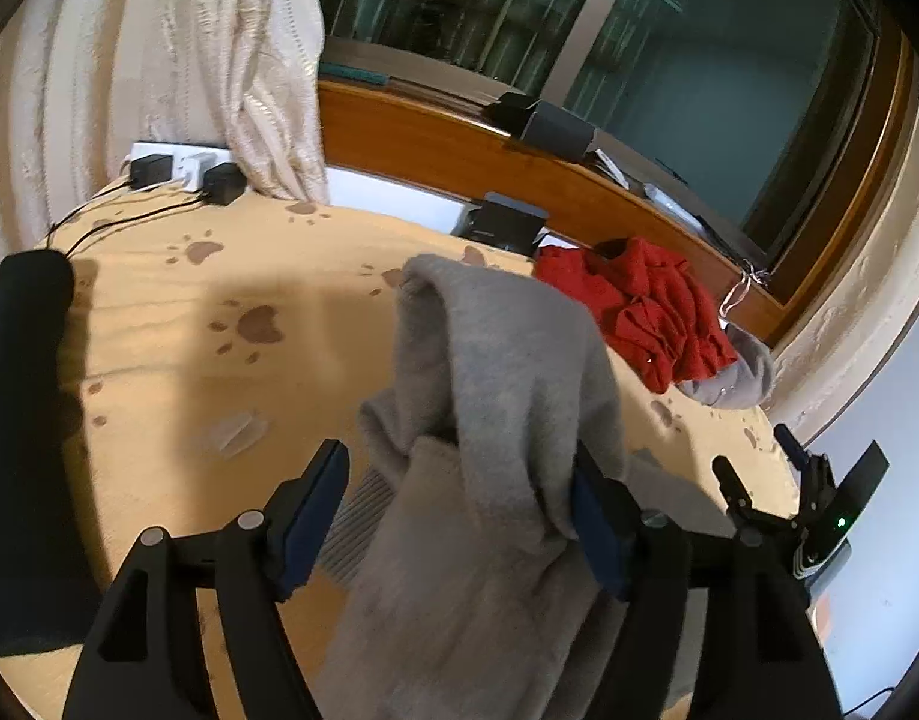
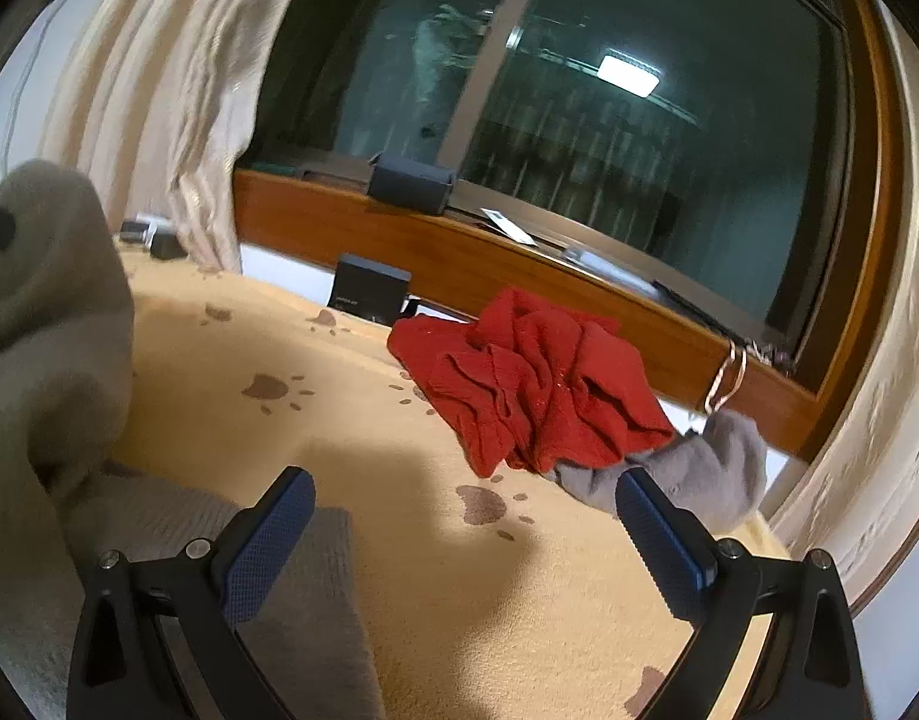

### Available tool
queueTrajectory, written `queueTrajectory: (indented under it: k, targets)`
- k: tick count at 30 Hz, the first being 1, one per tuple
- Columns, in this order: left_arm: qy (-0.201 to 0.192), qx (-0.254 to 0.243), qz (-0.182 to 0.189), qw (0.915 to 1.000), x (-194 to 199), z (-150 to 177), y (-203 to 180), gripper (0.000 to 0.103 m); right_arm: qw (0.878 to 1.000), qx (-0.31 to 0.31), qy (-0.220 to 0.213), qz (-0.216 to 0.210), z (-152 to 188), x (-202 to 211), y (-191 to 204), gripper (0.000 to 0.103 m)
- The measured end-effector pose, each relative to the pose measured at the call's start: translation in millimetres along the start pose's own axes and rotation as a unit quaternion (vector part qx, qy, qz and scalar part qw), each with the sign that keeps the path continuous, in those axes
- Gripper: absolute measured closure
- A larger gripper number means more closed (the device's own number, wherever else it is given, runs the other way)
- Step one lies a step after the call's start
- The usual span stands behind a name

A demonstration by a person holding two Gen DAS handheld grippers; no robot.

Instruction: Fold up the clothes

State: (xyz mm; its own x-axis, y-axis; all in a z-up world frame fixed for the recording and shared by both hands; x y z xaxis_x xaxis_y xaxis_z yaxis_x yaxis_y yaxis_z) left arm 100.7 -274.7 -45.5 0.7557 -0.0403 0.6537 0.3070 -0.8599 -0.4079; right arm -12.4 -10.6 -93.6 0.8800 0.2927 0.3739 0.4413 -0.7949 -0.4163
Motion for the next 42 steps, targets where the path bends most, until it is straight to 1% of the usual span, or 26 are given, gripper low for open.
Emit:
queueTrajectory:
  k: [2, 6, 9, 11, 14, 17, 22, 25, 33, 35, 37, 38, 39, 40, 42]
  targets:
    - [0.003, 0.006, -0.004, 1.0, 2, 5, 9, 0.024, 1.0, 0.009, 0.004, 0.0, 0, -1, 3, 0.001]
    - [0.014, 0.027, -0.012, 0.9995, 0, 19, 28, 0.024, 1.0, 0.005, 0.013, -0.005, 1, -4, 4, 0.001]
    - [0.021, 0.037, -0.019, 0.9989, -1, 23, 38, 0.024, 0.997, -0.044, 0.038, -0.058, 1, -8, 5, 0.001]
    - [0.021, 0.041, -0.023, 0.9987, -1, 24, 41, 0.024, 0.991, -0.077, 0.056, -0.098, -1, -9, 9, 0.001]
    - [0.02, 0.044, -0.024, 0.9985, 1, 26, 44, 0.023, 0.982, -0.112, 0.068, -0.136, -8, -4, 17, 0.001]
    - [0.024, 0.048, -0.022, 0.9983, 0, 28, 47, 0.022, 0.978, -0.115, 0.071, -0.161, -19, 3, 30, 0.001]
    - [0.032, 0.065, -0.018, 0.9972, -4, 34, 54, 0.021, 0.971, -0.107, 0.058, -0.207, -40, 23, 56, 0.001]
    - [0.035, 0.073, -0.019, 0.9965, -6, 38, 59, 0.021, 0.964, -0.102, 0.048, -0.24, -52, 39, 72, 0.001]
    - [0.037, 0.084, -0.016, 0.9956, -5, 43, 68, 0.021, 0.939, -0.093, 0.038, -0.33, -71, 76, 116, 0.001]
    - [0.036, 0.086, -0.015, 0.9956, -3, 43, 69, 0.021, 0.922, -0.107, 0.048, -0.368, -73, 84, 126, 0.001]
    - [0.034, 0.087, -0.013, 0.9956, -2, 43, 70, 0.021, 0.913, -0.12, 0.054, -0.387, -75, 91, 131, 0.001]
    - [0.032, 0.088, -0.012, 0.9956, -1, 43, 71, 0.021, 0.911, -0.121, 0.053, -0.39, -77, 94, 133, 0.001]
    - [0.033, 0.089, -0.012, 0.9954, 0, 43, 71, 0.021, 0.916, -0.114, 0.047, -0.383, -79, 97, 133, 0.001]
    - [0.035, 0.092, -0.013, 0.9951, 0, 44, 72, 0.021, 0.924, -0.101, 0.04, -0.365, -79, 98, 133, 0.001]
    - [0.035, 0.091, -0.011, 0.9952, 1, 45, 72, 0.021, 0.949, -0.053, 0.03, -0.309, -77, 96, 134, 0.001]
Point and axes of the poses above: each gripper's, at about its wrist camera, not at the fingertips, and x roughly against the way its jaws point, y to its left, z to its underside, the point moved 8 cm from there along -x, roughly the way its jaws point, and after that the axes turned 5 degrees about x, right-handed, at the moved point
